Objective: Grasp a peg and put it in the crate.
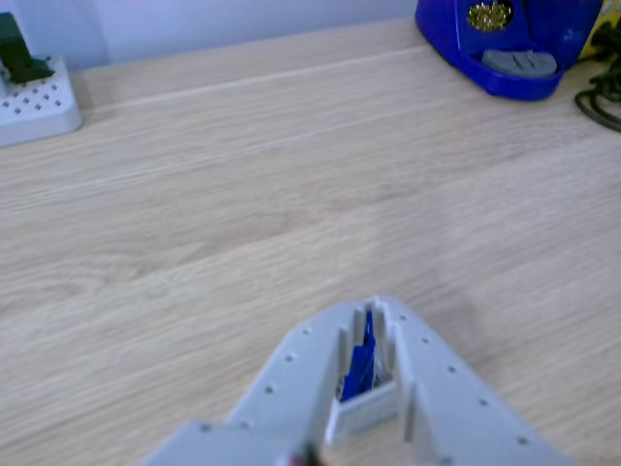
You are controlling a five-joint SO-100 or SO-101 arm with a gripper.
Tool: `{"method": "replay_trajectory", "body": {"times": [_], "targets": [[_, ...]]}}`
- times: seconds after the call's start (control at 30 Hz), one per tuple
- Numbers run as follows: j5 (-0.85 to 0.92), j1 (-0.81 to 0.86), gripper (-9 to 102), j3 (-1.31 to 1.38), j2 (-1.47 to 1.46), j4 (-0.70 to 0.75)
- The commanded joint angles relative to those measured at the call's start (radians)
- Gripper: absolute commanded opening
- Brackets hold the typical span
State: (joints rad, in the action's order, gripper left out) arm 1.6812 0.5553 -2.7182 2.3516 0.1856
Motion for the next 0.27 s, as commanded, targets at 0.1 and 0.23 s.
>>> {"method": "replay_trajectory", "body": {"times": [0.1,0.23], "targets": [[0.006,-0.014,-1,-0.006,0.278,0.244],[0.008,-0.014,-1,-0.023,0.379,0.333]]}}
